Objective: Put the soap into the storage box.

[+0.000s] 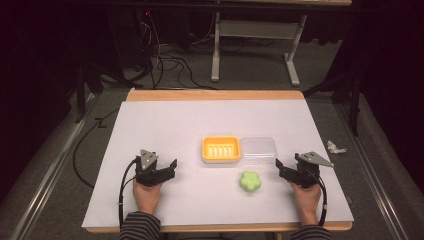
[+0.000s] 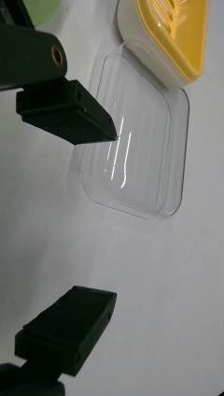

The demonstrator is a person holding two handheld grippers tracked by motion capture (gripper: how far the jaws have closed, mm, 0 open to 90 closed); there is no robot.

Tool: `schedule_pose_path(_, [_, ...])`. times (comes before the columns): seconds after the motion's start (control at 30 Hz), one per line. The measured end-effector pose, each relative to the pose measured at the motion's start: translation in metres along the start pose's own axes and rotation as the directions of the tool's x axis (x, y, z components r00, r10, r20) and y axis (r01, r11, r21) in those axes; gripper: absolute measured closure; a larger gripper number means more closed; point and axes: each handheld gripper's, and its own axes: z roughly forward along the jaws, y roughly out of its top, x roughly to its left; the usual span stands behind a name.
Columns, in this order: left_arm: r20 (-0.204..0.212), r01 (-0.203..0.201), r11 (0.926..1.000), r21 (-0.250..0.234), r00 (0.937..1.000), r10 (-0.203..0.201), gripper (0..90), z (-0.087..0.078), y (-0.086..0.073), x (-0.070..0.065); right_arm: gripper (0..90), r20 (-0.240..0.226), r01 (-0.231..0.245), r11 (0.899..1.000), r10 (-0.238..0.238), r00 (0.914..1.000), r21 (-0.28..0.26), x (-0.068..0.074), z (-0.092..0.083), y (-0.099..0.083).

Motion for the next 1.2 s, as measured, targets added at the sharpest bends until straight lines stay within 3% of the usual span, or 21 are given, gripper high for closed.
schedule_pose_path(0.33, [-0.001, -0.003, 1.0, 0.005, 1.0, 0.003, 16.2, 0.0, 0.0, 0.0, 20.4, 0.001, 0.013, 1.0, -0.013, 0.9999, 0.005, 0.001, 0.001, 0.0])
schedule_pose_path(0.57, [-0.002, 0.002, 1.0, 0.009, 1.0, -0.002, 16.2, 0.001, 0.0, 0.001, 19.0, -0.037, 0.037, 0.999, -0.038, 0.9986, -0.02, 0.002, -0.002, 0.0])
schedule_pose_path(0.87, [0.016, 0.005, 0.9999, 0.011, 0.9999, -0.005, 17.1, 0.0, 0.0, 0.0, 19.2, -0.02, 0.029, 0.999, -0.03, 0.9994, -0.017, 0.003, -0.002, 0.0])
schedule_pose_path(1.03, [0.016, 0.01, 0.9999, 0.007, 0.9998, -0.01, 17.6, 0.0, 0.0, 0.0, 18.8, 0.013, -0.025, 0.998, 0.026, 0.9996, -0.051, -0.002, -0.009, 0.001])
schedule_pose_path(1.2, [0.013, 0.015, 0.9999, 0.008, 0.9998, -0.016, 17.5, 0.0, 0.001, 0.0, 16.3, 0.001, -0.015, 0.999, 0.015, 0.9999, -0.048, 0.0, -0.013, 0.001])
